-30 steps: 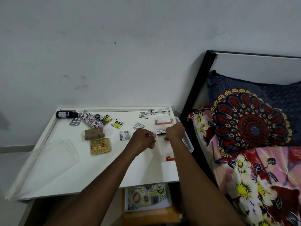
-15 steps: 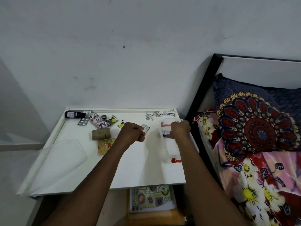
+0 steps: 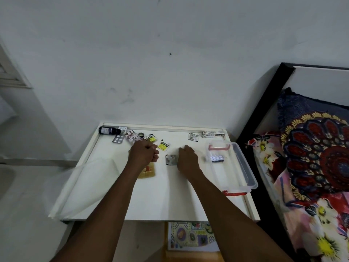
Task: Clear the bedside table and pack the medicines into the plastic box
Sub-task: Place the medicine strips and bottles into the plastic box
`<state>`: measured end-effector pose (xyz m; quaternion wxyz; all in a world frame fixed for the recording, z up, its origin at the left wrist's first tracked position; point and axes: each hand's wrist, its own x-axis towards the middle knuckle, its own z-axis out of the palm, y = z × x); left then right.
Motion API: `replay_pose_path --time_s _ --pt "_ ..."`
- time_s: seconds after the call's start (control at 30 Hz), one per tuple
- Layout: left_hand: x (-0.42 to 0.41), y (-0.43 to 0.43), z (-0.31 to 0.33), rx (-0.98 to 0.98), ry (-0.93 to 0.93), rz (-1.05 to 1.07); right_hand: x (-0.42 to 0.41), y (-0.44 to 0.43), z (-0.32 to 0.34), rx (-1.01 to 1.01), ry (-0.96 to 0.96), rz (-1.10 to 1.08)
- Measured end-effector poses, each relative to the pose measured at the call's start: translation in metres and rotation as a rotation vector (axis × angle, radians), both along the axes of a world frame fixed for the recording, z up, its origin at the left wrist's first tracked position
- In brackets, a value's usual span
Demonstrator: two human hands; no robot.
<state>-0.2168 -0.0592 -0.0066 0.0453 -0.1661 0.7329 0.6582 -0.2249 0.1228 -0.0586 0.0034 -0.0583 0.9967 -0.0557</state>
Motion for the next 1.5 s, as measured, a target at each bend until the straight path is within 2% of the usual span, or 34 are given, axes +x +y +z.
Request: replay_pose_path --time_s 0.27,0.37,0.4,0.47,0.53,0.6,0.67,0.73,0.87,0.97,1.07,1.2,1.37,1.5 --pt "-0.003 -0.022 -0.004 -0.089 -0.014 -0.008 0.000 0.004 -0.001 0.064 0.137 0.019" --pt "0.001 -0.018 -0.002 -0.091 -0.006 -0.038 -0.003 0.007 -0.001 -0.055 0.223 -0.016" --pt "0.003 -0.016 -0.001 -0.095 -0.004 -0.052 -0.005 0.009 0.001 -0.194 0.237 -0.073" --pt "0.006 -0.012 0.002 -0.091 0.001 -0.082 -0.007 0.012 0.009 -0.637 0.188 -0.275" --pt "0.007 -0.007 0.003 -0.059 -0.008 -0.102 -0.006 0.015 0.022 -1.154 0.007 -0.480" --pt "0.008 0.000 0.003 -0.002 -0.028 -0.149 -0.002 0.016 0.030 -1.582 -0.208 -0.534" --pt "0.010 0.007 0.003 0.058 -0.053 -0.237 0.006 0.011 0.038 -1.760 -0.310 -0.521" --pt "0.011 0.013 0.002 0.096 -0.054 -0.297 0.011 0.004 0.043 -1.820 -0.339 -0.533" --pt "0.012 0.015 0.005 0.180 -0.043 -0.272 0.017 -0.004 0.048 -1.912 -0.352 -0.603" --pt "0.014 0.013 0.010 0.235 -0.073 -0.344 0.019 -0.007 0.047 -1.899 -0.372 -0.648" --pt "0.013 0.013 0.013 0.193 -0.029 -0.295 0.022 -0.008 0.050 -1.916 -0.415 -0.650" --pt "0.005 0.008 0.013 0.085 0.039 -0.128 0.026 -0.008 0.052 -1.787 -0.450 -0.498" --pt "0.005 0.006 0.009 -0.055 0.141 -0.157 0.025 -0.011 0.054 -1.628 -0.433 -0.401" --pt "0.006 0.006 0.010 0.126 0.104 -0.157 0.024 -0.014 0.052 -1.756 -0.346 -0.499"
